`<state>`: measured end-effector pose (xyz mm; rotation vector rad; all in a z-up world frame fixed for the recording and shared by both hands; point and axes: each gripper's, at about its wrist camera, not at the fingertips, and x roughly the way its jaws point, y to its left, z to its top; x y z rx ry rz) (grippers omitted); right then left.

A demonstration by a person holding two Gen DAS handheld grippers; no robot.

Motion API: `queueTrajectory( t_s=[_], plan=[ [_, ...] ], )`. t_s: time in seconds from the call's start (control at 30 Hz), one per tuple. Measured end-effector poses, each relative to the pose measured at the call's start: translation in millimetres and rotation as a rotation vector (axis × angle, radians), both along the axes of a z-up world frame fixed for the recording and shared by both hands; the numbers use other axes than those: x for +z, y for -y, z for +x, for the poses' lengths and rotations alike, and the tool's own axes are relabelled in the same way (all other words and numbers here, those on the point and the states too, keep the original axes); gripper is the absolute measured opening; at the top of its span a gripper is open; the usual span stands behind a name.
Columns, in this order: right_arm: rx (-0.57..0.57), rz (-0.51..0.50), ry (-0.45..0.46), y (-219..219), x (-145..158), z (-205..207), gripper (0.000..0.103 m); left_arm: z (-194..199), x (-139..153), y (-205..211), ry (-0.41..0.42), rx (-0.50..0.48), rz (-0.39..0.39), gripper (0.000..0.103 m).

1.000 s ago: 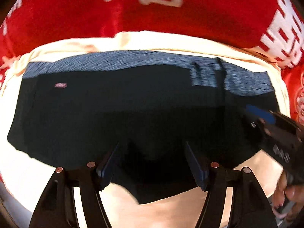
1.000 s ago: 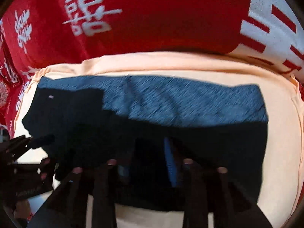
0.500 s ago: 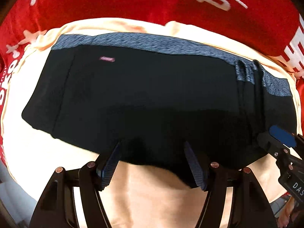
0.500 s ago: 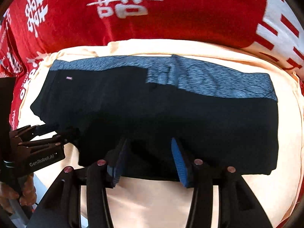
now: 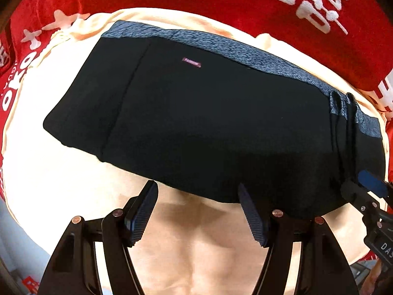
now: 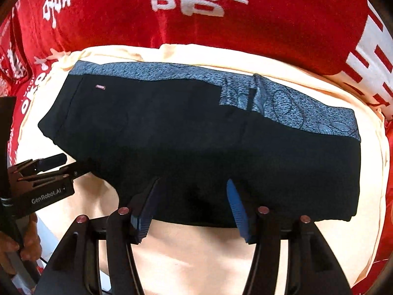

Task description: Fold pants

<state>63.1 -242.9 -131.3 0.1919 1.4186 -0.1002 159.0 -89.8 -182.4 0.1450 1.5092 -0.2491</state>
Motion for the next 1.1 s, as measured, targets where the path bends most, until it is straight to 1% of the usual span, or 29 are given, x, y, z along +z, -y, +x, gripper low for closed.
queueTrajectory(
  t_s=[0.13, 0.23, 0.3, 0.47, 0.53, 0.57, 0.6, 0.7, 0.77, 0.87, 0.9, 0.97, 1.03, 1.1],
  plan=[
    [0.022, 0.000, -0.014, -10.2, -1.2, 0.3, 0.061, 7.4, -3.2, -18.2, -0.002, 0.024, -0.011, 0.069],
    [0.029, -0.004, -0.026, -15.2, -4.2, 0.9, 0.061, 11.8, -5.0, -35.1, -0.009, 0.059, -0.047, 0.069],
    [0.039, -0.013, -0.027, -19.3, -5.1, 2.3, 0.061, 13.3, -6.5, -49.1, -0.019, 0.084, -0.066, 0.069],
    [0.087, -0.057, -0.020, -31.7, -5.9, 6.4, 0.061, 18.1, -13.2, -85.3, -0.033, 0.120, -0.078, 0.069],
    [0.093, -0.057, -0.015, -34.6, -6.7, 7.6, 0.067, 20.4, -14.6, -98.8, -0.049, 0.147, -0.111, 0.069],
    [0.092, -0.056, -0.015, -35.4, -8.3, 7.6, 0.072, 24.1, -17.0, -95.8, -0.056, 0.159, -0.124, 0.069],
    [0.091, -0.054, -0.019, -35.9, -11.2, 7.8, 0.074, 27.1, -19.4, -96.7, -0.064, 0.177, -0.139, 0.069],
    [0.086, -0.028, -0.089, -36.7, -35.6, 7.0, 0.074, 19.9, -25.9, -107.6, -0.080, 0.207, -0.146, 0.069],
    [0.062, -0.027, -0.074, -36.0, -39.0, 7.6, 0.076, 21.1, -27.2, -115.8, -0.079, 0.217, -0.152, 0.069],
    [0.060, -0.028, -0.077, -36.7, -40.9, 9.4, 0.078, 24.7, -26.0, -132.4, -0.071, 0.261, -0.211, 0.069],
    [0.061, -0.028, -0.076, -36.8, -41.1, 9.4, 0.078, 14.7, -23.9, -149.6, -0.071, 0.276, -0.227, 0.069],
    [0.067, -0.027, -0.071, -35.9, -40.9, 8.7, 0.078, 20.0, -24.6, -168.7, -0.067, 0.329, -0.259, 0.069],
    [0.071, -0.024, -0.070, -35.1, -41.0, 8.4, 0.078, 24.5, -23.0, -187.0, -0.054, 0.366, -0.274, 0.069],
    [0.074, -0.026, -0.072, -35.4, -41.7, 8.8, 0.078, 25.3, -6.7, -197.3, -0.042, 0.392, -0.281, 0.069]
  ],
)
